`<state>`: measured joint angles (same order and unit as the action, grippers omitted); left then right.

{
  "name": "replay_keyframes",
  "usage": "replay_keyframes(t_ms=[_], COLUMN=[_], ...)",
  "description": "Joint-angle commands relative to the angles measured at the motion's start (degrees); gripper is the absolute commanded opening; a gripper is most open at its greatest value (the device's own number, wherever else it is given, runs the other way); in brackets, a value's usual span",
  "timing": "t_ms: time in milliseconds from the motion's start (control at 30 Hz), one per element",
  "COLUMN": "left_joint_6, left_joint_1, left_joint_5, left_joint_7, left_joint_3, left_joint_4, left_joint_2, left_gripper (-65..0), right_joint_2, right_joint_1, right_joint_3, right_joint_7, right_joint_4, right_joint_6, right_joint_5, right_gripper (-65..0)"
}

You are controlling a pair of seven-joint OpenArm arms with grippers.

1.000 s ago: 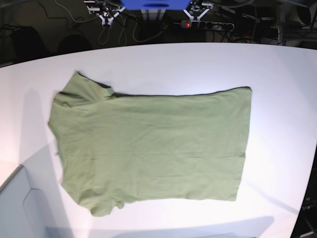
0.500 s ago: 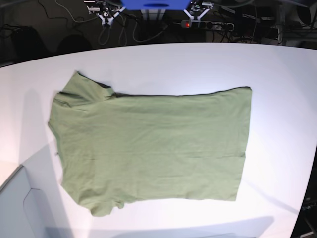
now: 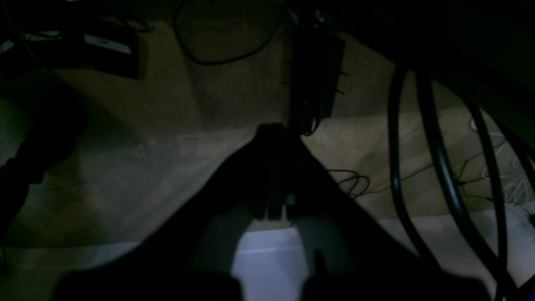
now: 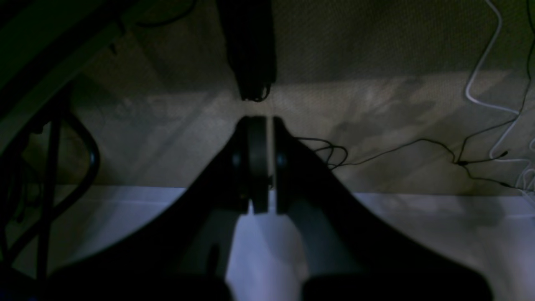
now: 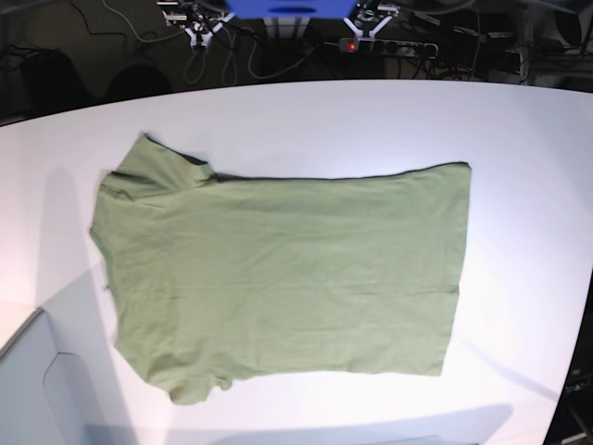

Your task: Fold the T-shirt properly

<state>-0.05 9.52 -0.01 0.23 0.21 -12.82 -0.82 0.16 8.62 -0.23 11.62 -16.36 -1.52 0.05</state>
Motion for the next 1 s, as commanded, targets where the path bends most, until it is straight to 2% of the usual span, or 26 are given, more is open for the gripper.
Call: replay_keyframes(t_ms=[0,833,967], left_joint_6=[0.2,0.2,0.1], left_joint_1=[0.5,0.7,3.4], left_joint_5=[0.1,-0.1,-0.2], left_joint_7=[-0.1,-0.2,-0.2], left_joint_3=[0.0,0.0,-0.3], left_joint_4=[-0.2,-0.2,-2.6], left_joint_2=[-0.1,-1.0,-1.4], left_gripper=[-64.7,-64.7,-64.8], right_joint_2=[0.2,0.2,0.8], right_joint_1=[0.3,1.7,2.4], right_joint_3=[-0.1,-0.2,-0.1], right_joint_7=[0.1,-0.1,-0.1], right_joint_4=[-0.2,-0.3,-0.3], right_joint_6=[1.4,1.5,1.6], right_joint_5=[-0.2,-0.2,-0.2], right_gripper=[-64.9,-64.9,-65.0])
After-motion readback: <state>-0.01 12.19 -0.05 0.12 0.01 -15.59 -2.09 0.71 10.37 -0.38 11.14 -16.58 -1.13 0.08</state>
